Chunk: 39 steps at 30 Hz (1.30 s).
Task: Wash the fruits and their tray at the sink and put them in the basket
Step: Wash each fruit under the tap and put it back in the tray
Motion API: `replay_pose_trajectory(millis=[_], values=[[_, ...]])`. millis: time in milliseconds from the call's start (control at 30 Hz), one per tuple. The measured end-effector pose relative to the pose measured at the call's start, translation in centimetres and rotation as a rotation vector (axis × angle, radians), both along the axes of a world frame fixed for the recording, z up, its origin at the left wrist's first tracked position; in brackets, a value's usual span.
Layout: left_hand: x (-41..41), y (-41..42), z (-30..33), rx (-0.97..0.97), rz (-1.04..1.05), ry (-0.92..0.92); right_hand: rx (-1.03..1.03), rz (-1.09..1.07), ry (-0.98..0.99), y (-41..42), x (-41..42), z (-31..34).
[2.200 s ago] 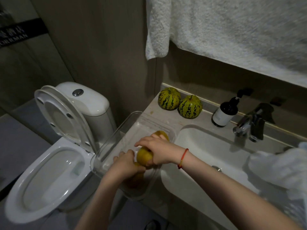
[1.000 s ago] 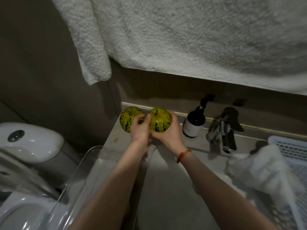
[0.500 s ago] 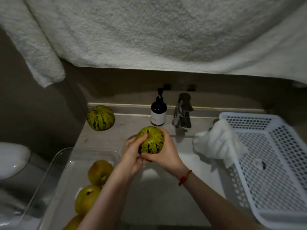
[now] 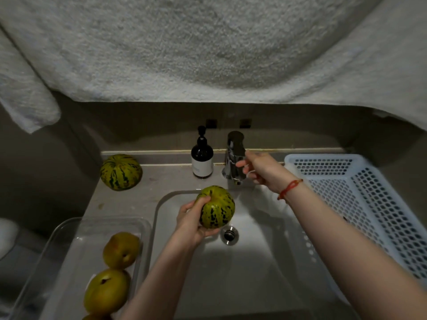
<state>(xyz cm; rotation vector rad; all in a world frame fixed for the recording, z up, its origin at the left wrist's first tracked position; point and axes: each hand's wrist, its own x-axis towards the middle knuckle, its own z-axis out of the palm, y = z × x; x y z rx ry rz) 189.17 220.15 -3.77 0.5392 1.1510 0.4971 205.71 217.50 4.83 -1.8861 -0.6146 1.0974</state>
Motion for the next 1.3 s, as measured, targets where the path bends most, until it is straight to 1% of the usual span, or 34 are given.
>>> replay_pose_trajectory(millis=[100, 167, 367, 667, 733, 800, 867, 900, 967, 1033, 1067, 1133, 1200, 1233, 1300], values=[[0.3, -0.1, -0.3, -0.005, -0.004, 0.005, 0.058, -0.067, 0.155, 1.0, -0.2, -0.3], [0.5, -0.1, -0.5, 0.002, -0.006, 0.011, 0.092, -0.101, 0.212, 1.4, -0.2, -0.3], [1.1, 0.0, -1.1, -0.013, -0.027, 0.008, 0.17, -0.103, 0.217, 2.1, 0.4, 0.6], [2.4, 0.1, -2.1, -0.073, -0.044, 0.013, 0.172, -0.055, 0.234, 1.5, 0.9, 0.7], [2.8, 0.1, -2.4, -0.075, -0.052, 0.021, 0.222, -0.144, 0.195, 1.1, 1.2, -0.2], [3.1, 0.1, -2.7, -0.07, -0.062, 0.022, 0.229, -0.284, 0.055, 0.0, 1.6, -2.2], [3.7, 0.1, -3.1, -0.048, -0.086, 0.029, 0.163, -0.36, -0.087, -1.6, 1.4, -5.3], [4.1, 0.0, -3.2, -0.036, -0.097, 0.033, 0.122, -0.331, -0.086, -2.3, 0.9, -6.9], [4.9, -0.2, -3.5, -0.01, -0.109, 0.049, 0.082, -0.202, 0.023, -3.2, -0.6, -9.4], [5.6, -0.3, -4.0, 0.041, -0.112, 0.062, 0.092, -0.142, 0.114, -3.1, -1.7, -10.8], [5.9, -0.2, -4.3, 0.076, -0.109, 0.062, 0.096, -0.157, 0.123, -2.8, -2.0, -11.3], [6.3, 0.0, -4.9, 0.147, -0.081, 0.057, 0.07, -0.266, 0.146, -1.9, -2.0, -12.5], [6.5, 0.2, -5.5, 0.207, -0.045, 0.022, -0.027, -0.365, 0.164, -1.1, -2.1, -13.3], [6.6, 0.2, -5.8, 0.245, -0.043, 0.003, -0.063, -0.401, 0.211, -0.9, -2.2, -13.4], [6.6, 0.2, -6.2, 0.317, -0.068, -0.013, -0.069, -0.473, 0.399, -0.7, -2.5, -13.1]])
